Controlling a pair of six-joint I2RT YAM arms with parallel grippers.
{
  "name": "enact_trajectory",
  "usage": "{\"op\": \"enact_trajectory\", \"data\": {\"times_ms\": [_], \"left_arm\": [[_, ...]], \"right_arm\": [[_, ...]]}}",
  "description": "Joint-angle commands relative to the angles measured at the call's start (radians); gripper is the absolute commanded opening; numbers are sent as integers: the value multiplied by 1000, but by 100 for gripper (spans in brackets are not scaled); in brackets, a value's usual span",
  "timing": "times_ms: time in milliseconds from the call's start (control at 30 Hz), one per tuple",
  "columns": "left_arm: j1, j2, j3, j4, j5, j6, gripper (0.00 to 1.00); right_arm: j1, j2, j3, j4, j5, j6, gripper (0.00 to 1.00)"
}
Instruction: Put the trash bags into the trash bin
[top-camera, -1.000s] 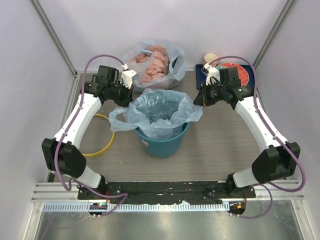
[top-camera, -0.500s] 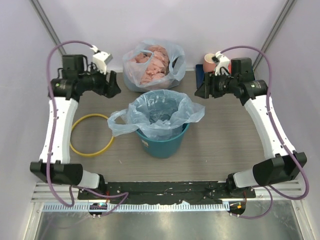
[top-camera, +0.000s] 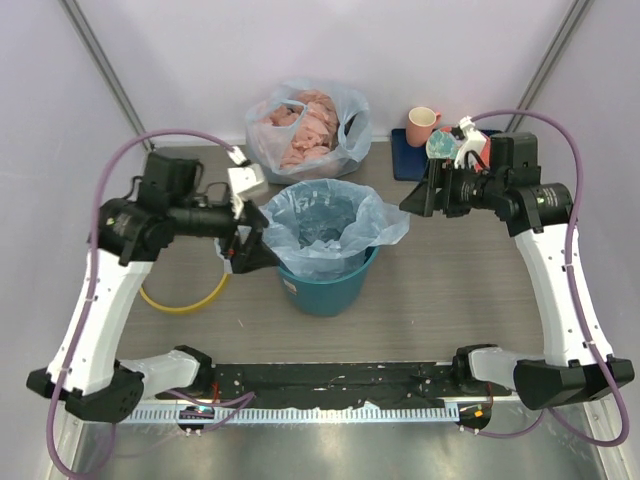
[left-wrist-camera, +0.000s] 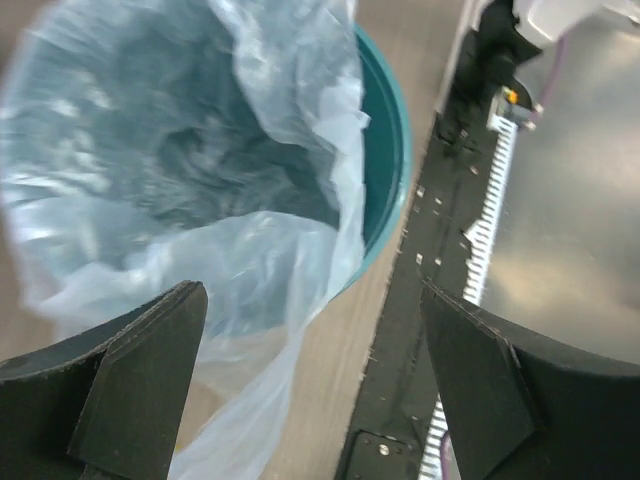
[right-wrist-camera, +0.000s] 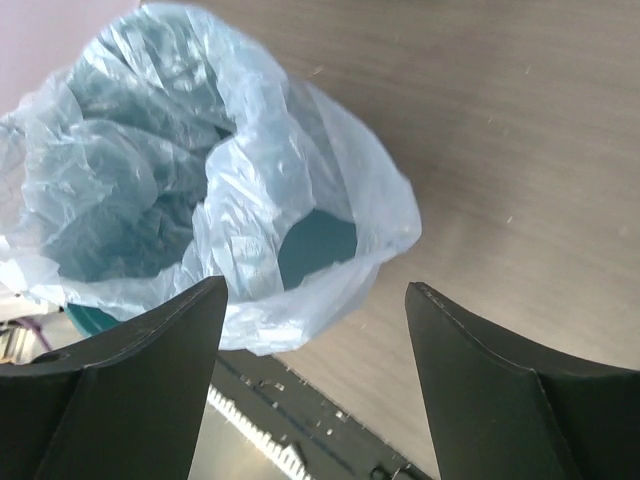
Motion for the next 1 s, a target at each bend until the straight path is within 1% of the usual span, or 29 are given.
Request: {"op": "enact_trajectory", "data": {"times_ms": [0,133,167,267,300,333,367,400,433,467,500,533,567,600,700,767,833,900,933,967], "left_arm": [[-96,19,-65,33,-85,-49,93],[-135,59,-52,8,-121,-32,88],[-142,64,-51,0,-123,-23,87],[-169,67,-45,-60,-95,29,72],[-172,62,-45,-90,-68,41,61],[-170,49,-46,-104,-51,73,55],[-170,38,-52,-115,-40,87,50],[-170,26,-60,-132,-31,103,38],[-170,0,-66,-141,-11,136,32],[-170,-14,-87,-150,-6,158,26],[-172,-32,-106,-154,-6,166,15],[-173,-58,-126,-152,-6,173,12],[-176,-72,-165,-154,0,179,8],[-185,-82,-187,-160,1,187,4],[-208,-117,-278,-152,-5,225,0],[-221,-143,-349,-144,-14,267,0],[-248,-161,-428,-123,-37,275,0],[-276,-184,-479,-72,-83,272,0],[-284,-188,-527,-49,-103,269,0],[-288,-194,-549,-1,-149,261,0]], "right_arm": [[-3,-19,-74,-43,-58,67,79],[-1,0,-126,-22,-144,114,79],[-3,7,-133,-20,-161,114,77],[-1,10,-139,-20,-208,113,68],[-1,7,-145,-23,-219,114,65],[-3,1,-153,-22,-242,121,59],[-1,-10,-160,-23,-259,125,55],[-1,-15,-178,-23,-268,127,51],[-1,-19,-188,-23,-274,128,38],[-3,-27,-194,-28,-276,119,32],[-3,-29,-197,-34,-276,110,23],[0,-30,-196,-42,-276,104,15],[-3,-32,-199,-51,-276,98,1],[-1,-33,-200,-56,-277,95,1],[-1,-50,-231,-54,-271,92,1],[-1,-65,-272,-51,-261,82,1],[-1,-84,-298,-54,-254,55,1],[0,-93,-335,-50,-225,33,1],[-1,-92,-346,-42,-215,27,1],[-1,-90,-367,-34,-204,23,1]]}}
